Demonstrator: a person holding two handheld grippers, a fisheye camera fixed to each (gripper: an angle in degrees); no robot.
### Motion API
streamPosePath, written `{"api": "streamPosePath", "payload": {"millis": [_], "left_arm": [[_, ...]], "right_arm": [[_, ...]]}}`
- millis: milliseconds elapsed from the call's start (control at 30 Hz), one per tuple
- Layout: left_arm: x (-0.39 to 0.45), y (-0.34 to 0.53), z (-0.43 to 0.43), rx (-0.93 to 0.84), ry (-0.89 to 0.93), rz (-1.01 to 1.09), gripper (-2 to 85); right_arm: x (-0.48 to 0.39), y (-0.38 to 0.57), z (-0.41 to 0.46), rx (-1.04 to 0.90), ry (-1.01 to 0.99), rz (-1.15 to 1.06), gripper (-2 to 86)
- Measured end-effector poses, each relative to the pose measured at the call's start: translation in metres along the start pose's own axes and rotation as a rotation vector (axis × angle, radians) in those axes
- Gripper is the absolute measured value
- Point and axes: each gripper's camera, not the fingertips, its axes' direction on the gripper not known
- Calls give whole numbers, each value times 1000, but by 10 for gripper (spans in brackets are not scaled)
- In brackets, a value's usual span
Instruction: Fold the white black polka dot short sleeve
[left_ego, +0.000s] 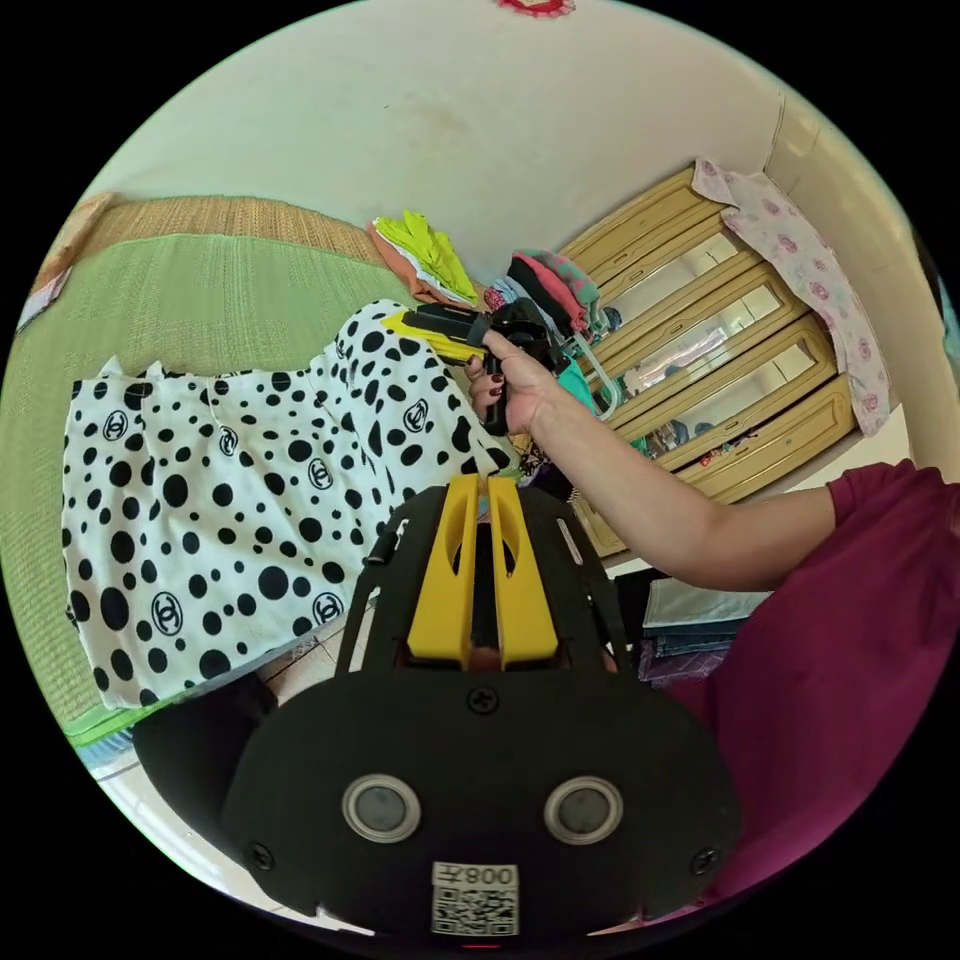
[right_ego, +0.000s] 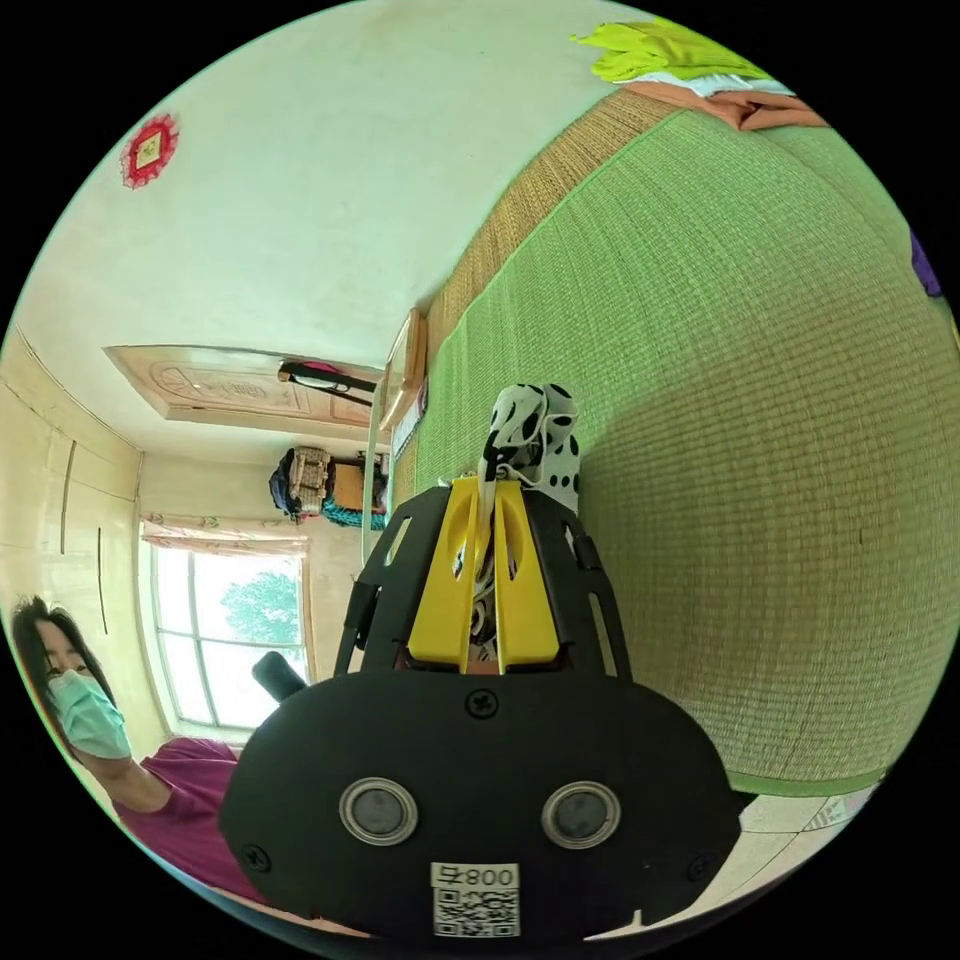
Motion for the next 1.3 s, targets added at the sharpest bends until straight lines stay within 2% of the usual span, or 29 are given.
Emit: {"api": "streamPosePath", "payload": {"millis": [233, 500, 900, 1300], "left_arm": [[-56, 53, -93, 110, -28, -152, 15], [-115, 108, -176, 198, -63, -310, 16], [-195, 165, -250, 242, -5, -517, 17], [-245, 198, -301, 267, 74, -629, 18]], "right_arm": [[-60, 7, 77, -21, 54, -80, 21], [-114, 8, 205, -110, 150, -152, 19], [-121, -3, 360, -209, 288, -121, 20], [-115, -21, 451, -259, 358, -107, 25]]}}
